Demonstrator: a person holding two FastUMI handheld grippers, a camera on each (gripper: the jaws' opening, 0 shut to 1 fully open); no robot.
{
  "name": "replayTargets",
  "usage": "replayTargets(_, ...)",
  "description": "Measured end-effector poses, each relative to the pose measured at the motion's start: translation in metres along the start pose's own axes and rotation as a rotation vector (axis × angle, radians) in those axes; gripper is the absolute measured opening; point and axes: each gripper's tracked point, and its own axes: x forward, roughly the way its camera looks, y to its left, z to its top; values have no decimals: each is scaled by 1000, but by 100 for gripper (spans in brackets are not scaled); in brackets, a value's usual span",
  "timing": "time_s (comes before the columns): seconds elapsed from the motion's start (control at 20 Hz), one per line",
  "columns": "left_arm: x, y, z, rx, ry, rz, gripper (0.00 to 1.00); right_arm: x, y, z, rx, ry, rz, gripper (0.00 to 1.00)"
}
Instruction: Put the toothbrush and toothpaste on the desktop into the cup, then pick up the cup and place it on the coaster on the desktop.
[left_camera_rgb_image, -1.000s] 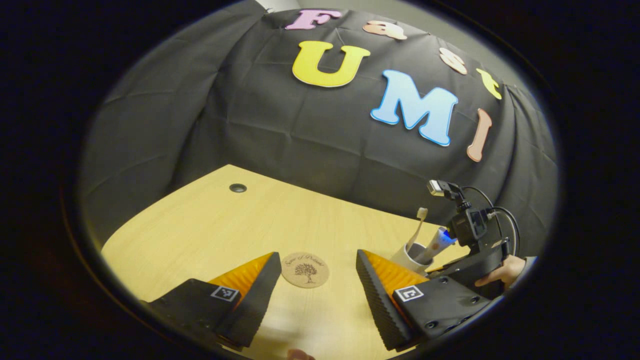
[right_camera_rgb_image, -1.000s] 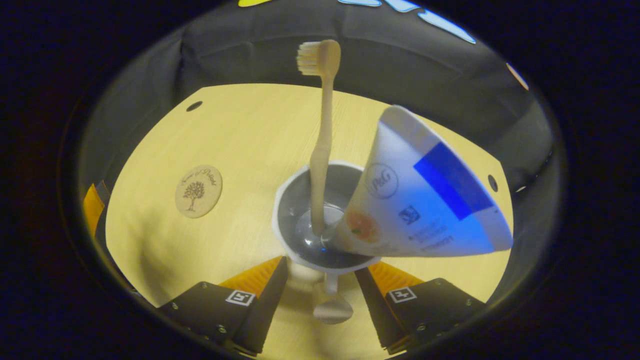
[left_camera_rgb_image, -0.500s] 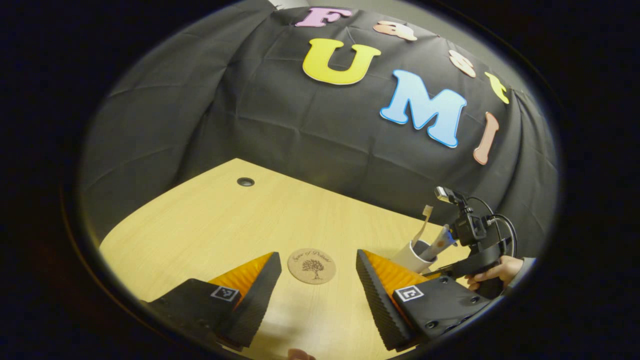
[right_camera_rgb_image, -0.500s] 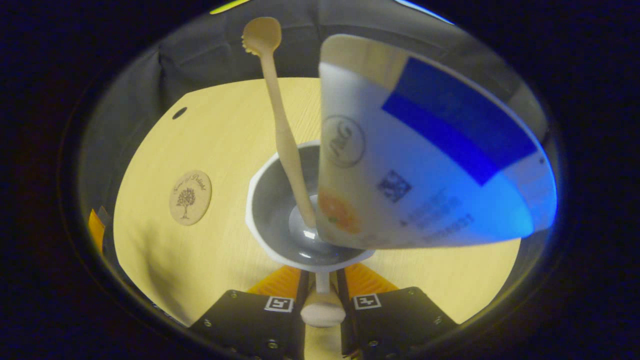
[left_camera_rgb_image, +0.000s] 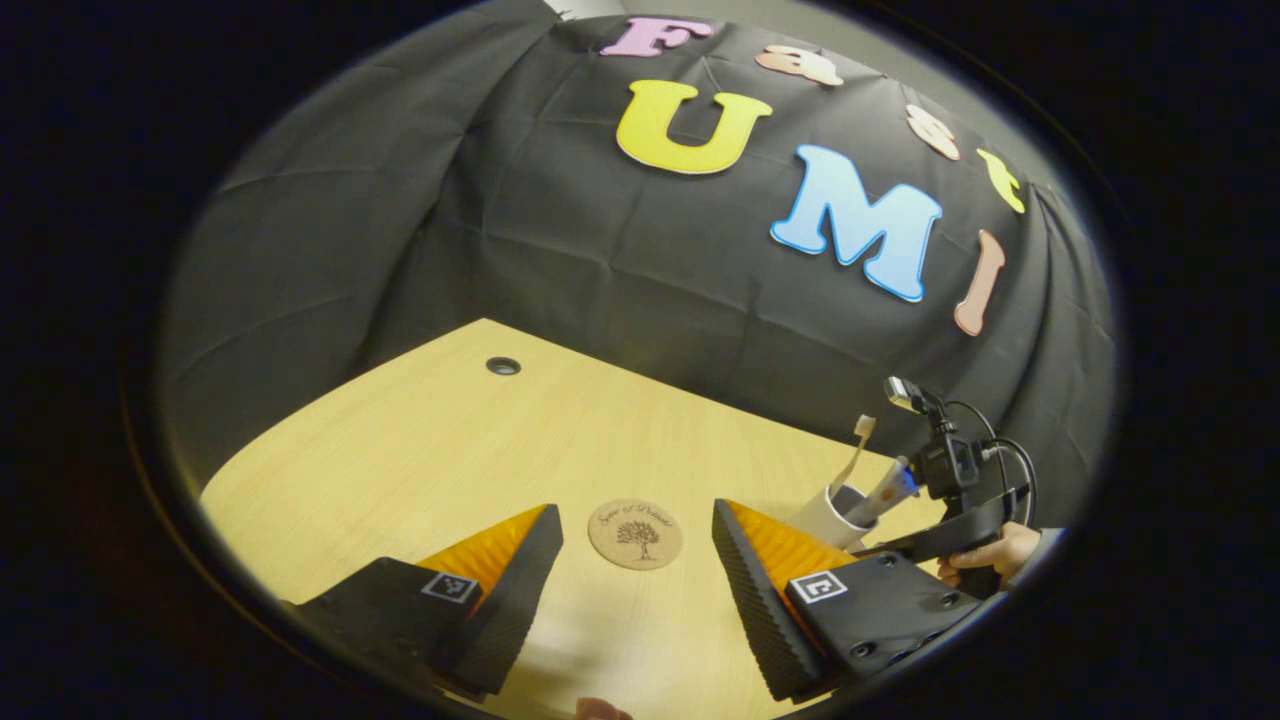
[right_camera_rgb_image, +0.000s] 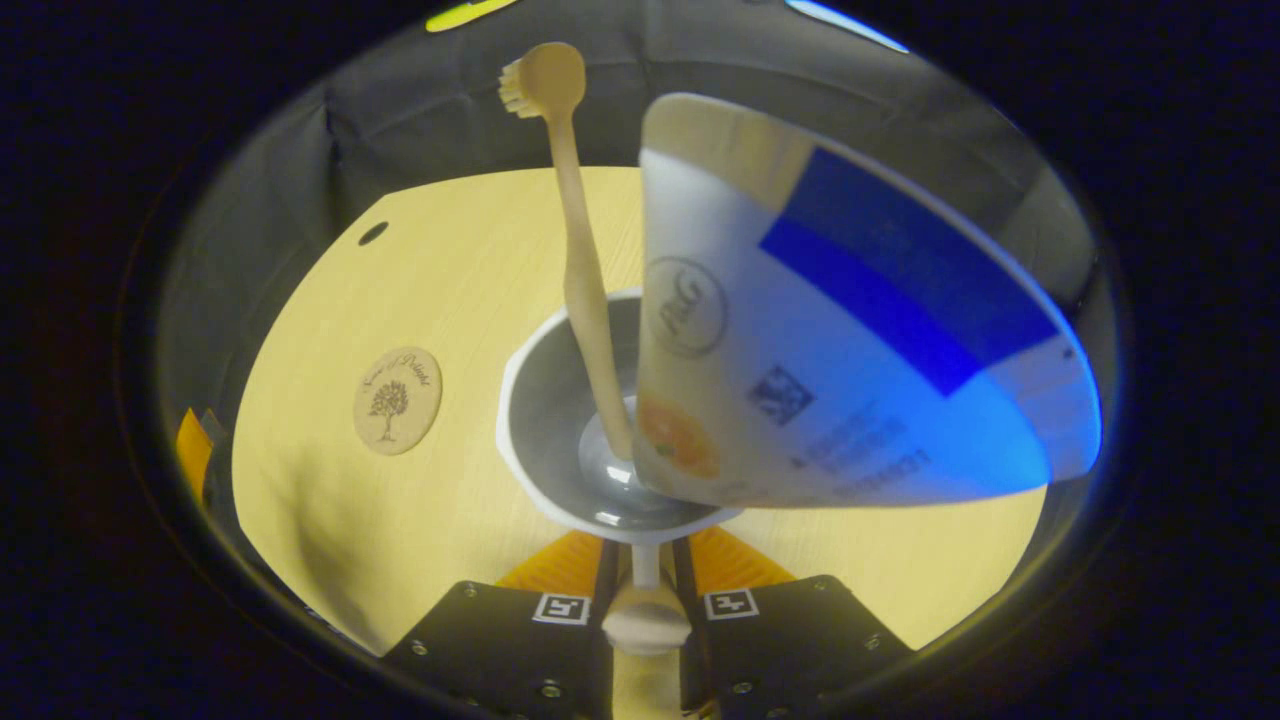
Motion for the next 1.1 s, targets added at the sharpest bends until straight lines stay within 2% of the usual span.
replayTargets(0.3, -12, 12, 0, -20, -3, 16, 97, -7, 35, 11, -28, -30, 35, 26)
replayTargets(0.35, -13, 16, 3, -21, -5, 18, 97, -8, 41, 15, -42, -35, 39, 30)
replayTargets(0.5, -18, 30, 7, -21, -12, 31, 97, -8, 69, 20, -65, -39, 69, 22)
replayTargets(0.6, -24, 41, 9, -27, -17, 41, 97, -8, 88, 23, -78, -37, 92, 30)
replayTargets(0.65, -27, 47, 11, -29, -20, 48, 97, -8, 97, 25, -89, -36, 100, 30)
replayTargets(0.7, -31, 53, 13, -31, -23, 54, 97, -7, 106, 27, -100, -38, 107, 26)
replayTargets(0.85, -41, 74, 16, -26, -31, 79, 97, 2, 133, 35, -127, -44, 127, 26)
replayTargets(0.9, -43, 80, 16, -28, -32, 86, 93, 5, 139, 37, -135, -44, 131, 26)
replayTargets(0.95, -45, 87, 18, -34, -35, 92, 97, 6, 143, 38, -142, -44, 133, 26)
replayTargets(1.0, -49, 92, 18, -39, -37, 99, 93, 6, 148, 39, -150, -41, 134, 26)
replayTargets(1.05, -50, 98, 18, -42, -40, 105, 97, 6, 153, 41, -158, -39, 134, 26)
replayTargets(1.1, -54, 103, 20, -44, -43, 110, 97, 8, 157, 41, -164, -37, 130, 26)
